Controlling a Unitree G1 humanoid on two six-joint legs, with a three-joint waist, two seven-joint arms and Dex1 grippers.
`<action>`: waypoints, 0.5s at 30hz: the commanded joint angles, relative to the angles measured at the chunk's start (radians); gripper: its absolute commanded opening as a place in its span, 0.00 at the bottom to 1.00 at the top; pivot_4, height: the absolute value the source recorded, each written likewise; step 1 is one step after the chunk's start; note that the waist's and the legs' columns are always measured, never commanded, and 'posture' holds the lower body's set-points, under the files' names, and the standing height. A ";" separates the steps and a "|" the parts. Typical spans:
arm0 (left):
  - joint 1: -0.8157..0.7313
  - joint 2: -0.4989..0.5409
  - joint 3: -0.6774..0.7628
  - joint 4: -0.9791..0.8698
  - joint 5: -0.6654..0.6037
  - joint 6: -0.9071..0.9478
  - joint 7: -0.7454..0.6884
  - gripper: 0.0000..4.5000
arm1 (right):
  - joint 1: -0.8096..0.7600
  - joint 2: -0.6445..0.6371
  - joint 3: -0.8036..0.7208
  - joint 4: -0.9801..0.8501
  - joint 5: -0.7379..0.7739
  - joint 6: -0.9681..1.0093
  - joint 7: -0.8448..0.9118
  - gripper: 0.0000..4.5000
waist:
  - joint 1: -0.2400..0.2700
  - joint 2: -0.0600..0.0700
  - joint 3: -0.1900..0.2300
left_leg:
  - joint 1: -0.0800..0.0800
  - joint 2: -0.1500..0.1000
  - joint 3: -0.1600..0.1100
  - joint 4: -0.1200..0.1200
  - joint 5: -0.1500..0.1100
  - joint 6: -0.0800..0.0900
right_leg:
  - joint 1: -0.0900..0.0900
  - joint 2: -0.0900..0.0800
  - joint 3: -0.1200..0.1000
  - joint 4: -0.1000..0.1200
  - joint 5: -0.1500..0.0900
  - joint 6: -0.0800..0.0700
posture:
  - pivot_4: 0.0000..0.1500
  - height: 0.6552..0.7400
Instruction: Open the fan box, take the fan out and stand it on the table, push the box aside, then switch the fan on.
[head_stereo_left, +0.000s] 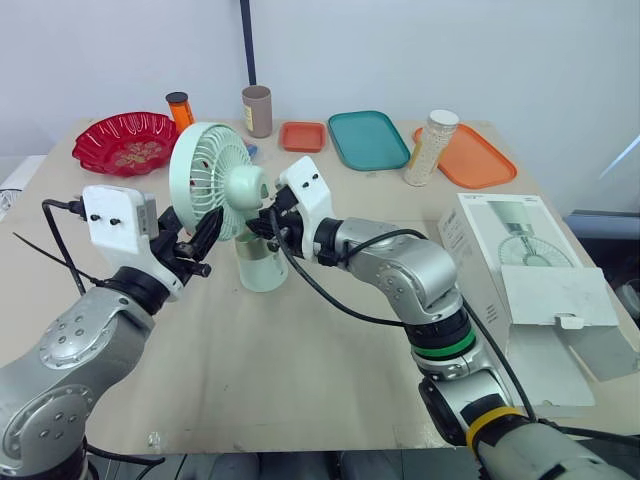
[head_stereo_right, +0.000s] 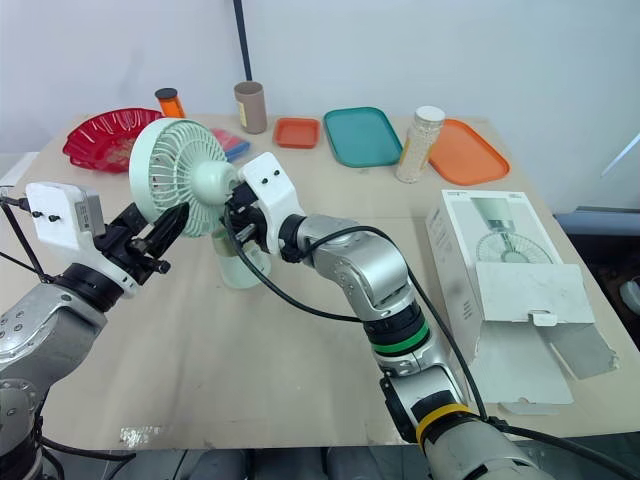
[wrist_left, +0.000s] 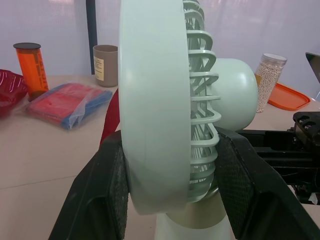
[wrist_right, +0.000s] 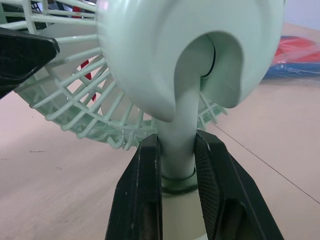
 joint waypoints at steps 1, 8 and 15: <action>-0.033 0.005 0.014 -0.039 -0.003 -0.050 0.006 0.43 | -0.024 0.010 0.001 -0.029 -0.002 -0.010 0.019 0.08 | 0.000 0.000 0.000 | 0.000 0.000 0.000 0.000 0.000 0.000 | 0.000 0.000 0.000 0.000 0.000 0.000 | 1.00 1.00; -0.029 0.005 0.011 -0.044 0.005 -0.050 0.014 0.43 | -0.022 0.014 0.002 -0.033 -0.009 -0.006 0.024 0.08 | 0.000 0.000 0.000 | 0.000 0.000 0.000 0.000 0.000 0.000 | 0.000 0.000 0.000 0.000 0.000 0.000 | 1.00 1.00; -0.004 0.019 0.020 -0.055 0.035 -0.053 0.011 0.66 | -0.023 0.014 -0.003 -0.031 -0.017 -0.003 0.025 0.08 | 0.000 0.000 0.000 | 0.000 0.000 0.000 0.000 0.000 0.000 | 0.000 0.000 0.000 0.000 0.000 0.000 | 1.00 1.00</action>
